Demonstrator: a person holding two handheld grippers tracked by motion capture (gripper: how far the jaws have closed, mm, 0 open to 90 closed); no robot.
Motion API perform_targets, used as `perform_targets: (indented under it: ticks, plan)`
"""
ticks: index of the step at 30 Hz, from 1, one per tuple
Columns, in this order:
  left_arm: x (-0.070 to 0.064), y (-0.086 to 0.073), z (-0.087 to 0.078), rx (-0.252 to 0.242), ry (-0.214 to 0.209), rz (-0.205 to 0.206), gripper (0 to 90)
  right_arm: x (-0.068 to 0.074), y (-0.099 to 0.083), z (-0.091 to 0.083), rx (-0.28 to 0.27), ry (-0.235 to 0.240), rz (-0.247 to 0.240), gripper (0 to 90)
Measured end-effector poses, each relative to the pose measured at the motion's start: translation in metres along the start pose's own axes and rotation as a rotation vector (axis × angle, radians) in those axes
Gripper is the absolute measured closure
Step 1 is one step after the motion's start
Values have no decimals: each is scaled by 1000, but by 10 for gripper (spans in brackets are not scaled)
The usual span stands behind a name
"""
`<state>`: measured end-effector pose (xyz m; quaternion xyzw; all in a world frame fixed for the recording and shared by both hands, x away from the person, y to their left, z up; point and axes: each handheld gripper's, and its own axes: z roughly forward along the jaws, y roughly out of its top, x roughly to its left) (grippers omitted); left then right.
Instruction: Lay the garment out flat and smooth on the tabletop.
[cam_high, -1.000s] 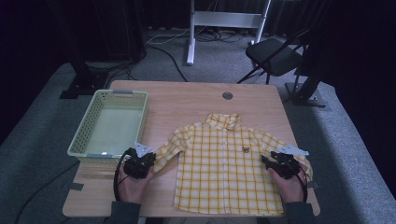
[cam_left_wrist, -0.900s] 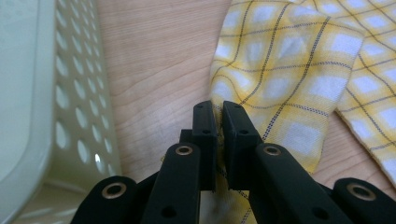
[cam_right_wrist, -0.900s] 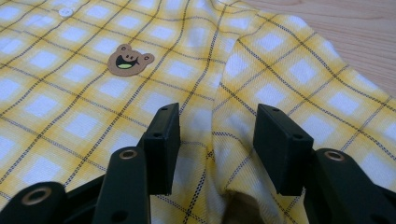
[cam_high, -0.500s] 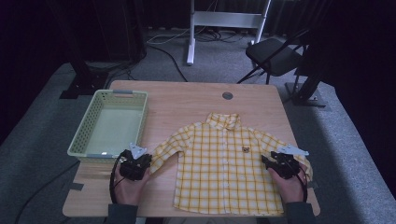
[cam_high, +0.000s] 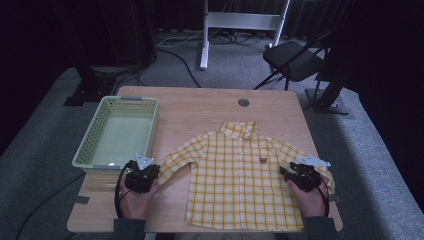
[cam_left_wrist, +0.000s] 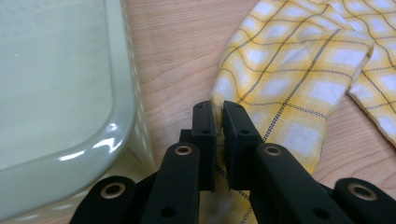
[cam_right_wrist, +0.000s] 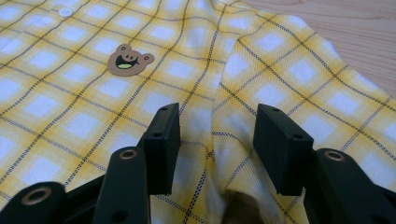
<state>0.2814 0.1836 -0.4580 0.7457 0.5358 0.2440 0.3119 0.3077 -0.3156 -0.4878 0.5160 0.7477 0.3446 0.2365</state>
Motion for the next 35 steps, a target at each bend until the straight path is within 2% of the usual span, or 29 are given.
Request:
perform_targets:
  ticks: [7,10,16,19,26,29,30,35]
  plan:
    - [-2,1,-4,-3,3,-2,798,0,0,0,0,0,0,506]
    - [-4,2,-10,-24,25,15,776,0,0,0,0,0,-1,506]
    - [-7,5,-25,-85,24,10,730,0,0,0,0,-1,0,504]
    - [-8,6,-29,-104,11,5,692,0,0,0,0,-1,1,501]
    - [-10,9,-28,-110,-21,0,617,-1,0,0,2,6,1,492]
    - [-13,12,-27,-111,-33,11,588,-3,1,-1,5,27,13,500]
    - [-16,15,-27,-118,-38,21,588,-3,2,-3,-8,32,12,503]
    - [-24,27,-26,-133,-56,48,542,-7,17,-36,-100,-4,5,497]
